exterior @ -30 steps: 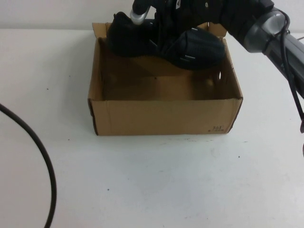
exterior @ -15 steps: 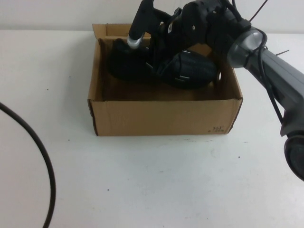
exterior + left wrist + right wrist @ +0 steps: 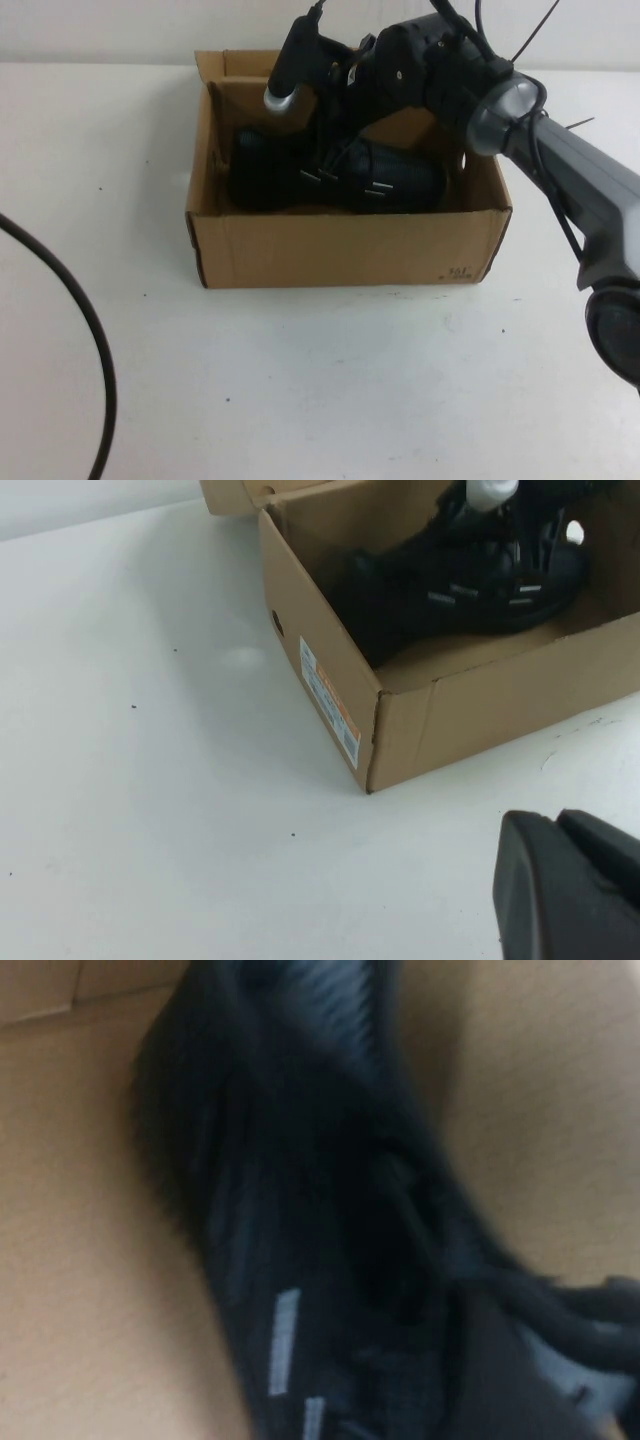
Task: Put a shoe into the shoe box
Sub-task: Place the shoe in the shoe box
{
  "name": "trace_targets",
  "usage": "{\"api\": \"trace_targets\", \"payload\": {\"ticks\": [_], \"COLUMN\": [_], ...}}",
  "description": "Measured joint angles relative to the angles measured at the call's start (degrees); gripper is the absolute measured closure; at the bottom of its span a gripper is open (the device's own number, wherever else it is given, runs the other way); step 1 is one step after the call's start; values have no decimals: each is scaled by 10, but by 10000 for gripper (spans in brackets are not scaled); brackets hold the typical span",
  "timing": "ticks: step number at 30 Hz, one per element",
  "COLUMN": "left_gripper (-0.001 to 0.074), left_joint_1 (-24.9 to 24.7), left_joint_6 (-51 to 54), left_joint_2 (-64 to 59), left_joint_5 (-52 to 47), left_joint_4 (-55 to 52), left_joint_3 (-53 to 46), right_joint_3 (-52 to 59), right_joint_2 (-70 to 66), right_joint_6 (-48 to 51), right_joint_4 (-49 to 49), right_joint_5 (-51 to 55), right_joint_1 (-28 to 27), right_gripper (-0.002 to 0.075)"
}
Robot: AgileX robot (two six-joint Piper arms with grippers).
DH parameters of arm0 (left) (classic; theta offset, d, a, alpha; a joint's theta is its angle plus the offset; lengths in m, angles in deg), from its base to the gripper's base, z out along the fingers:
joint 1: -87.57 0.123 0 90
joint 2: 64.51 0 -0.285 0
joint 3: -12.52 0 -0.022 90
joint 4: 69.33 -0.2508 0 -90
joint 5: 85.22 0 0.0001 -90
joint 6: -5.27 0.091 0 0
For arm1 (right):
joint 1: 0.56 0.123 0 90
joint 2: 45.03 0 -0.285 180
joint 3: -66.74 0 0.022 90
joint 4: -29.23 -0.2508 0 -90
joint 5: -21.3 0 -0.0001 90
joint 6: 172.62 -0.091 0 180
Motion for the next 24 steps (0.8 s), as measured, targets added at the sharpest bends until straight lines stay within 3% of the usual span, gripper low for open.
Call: {"api": "trace_targets", "payload": {"ticks": [4,10,13,19,24], "left_gripper": [736,736,736,736,736], "left_joint_1": [0,0,0,0,0], "left_joint_6": [0,3,6,8,8], "left_joint_2": [0,0,0,18,71], "left_joint_5": [0,0,-12,-20,12], "left_joint_4": [0,-34,-80,-127,-127], "left_joint_3": [0,0,0,0,-20], "right_joint_3": [0,-1,-1,-2,-6], "right_joint_2": [16,76,120,223,295], "right_joint_6": [-8,-53,-60,-84,-197], "right_joint_4": [1,31,38,43,44], "right_joint_5": [-9,-4,18,71,110], "right_joint_1": [0,0,0,0,-12], "right_gripper": [375,372,438,683,733]}}
